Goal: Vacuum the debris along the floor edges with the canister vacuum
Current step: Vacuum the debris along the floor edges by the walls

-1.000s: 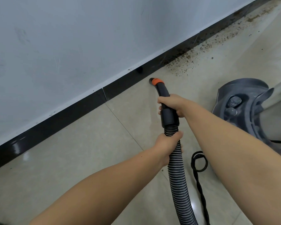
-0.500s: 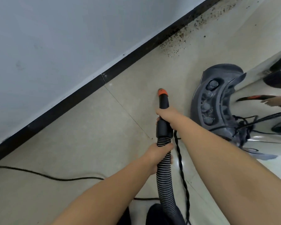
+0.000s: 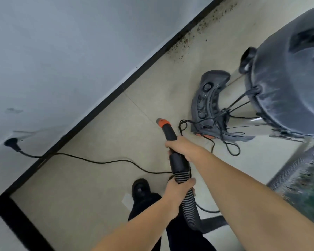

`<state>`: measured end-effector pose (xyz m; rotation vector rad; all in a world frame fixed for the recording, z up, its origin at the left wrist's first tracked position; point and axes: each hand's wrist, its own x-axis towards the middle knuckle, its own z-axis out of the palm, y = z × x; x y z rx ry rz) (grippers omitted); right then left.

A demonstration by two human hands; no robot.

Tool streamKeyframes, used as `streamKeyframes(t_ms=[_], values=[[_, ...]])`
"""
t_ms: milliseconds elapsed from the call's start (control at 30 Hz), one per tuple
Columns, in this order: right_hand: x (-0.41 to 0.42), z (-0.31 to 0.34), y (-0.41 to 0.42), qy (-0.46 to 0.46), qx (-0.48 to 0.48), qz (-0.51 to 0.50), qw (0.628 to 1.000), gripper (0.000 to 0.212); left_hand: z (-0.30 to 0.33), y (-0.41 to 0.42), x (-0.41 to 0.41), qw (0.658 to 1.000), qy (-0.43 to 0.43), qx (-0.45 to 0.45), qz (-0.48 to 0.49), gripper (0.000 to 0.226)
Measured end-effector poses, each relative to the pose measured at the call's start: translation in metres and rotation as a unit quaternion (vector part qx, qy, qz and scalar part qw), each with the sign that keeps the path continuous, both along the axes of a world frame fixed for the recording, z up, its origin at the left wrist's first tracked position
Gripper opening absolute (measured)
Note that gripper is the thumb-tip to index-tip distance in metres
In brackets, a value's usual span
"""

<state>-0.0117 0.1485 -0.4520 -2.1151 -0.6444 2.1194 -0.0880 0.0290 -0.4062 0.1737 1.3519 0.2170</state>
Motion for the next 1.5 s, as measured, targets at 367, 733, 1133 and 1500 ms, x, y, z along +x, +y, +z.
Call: streamKeyframes(t_ms=[367,733,1133,1500], values=[[-0.002,0.236,-0.008,-0.042,0.177,0.019,0.983,0.021,0.182,0.008,-0.004,0.997,-0.046,0.053,-0.022,0.009],[0.137,0.394,-0.076,-0.199,0.279,-0.053,0.938,0.028,0.313,-0.023,0.116,0.956,-0.142,0.131,-0.22,0.005],[0.403,0.49,-0.173,-0.318,0.345,-0.139,0.872,0.032,0.393,-0.099,0.382,0.919,-0.219,0.221,-0.243,0.014],[0.589,0.565,-0.128,-0.379,0.43,-0.119,0.811,0.032,0.458,-0.056,0.58,0.901,-0.246,0.298,-0.199,0.018]])
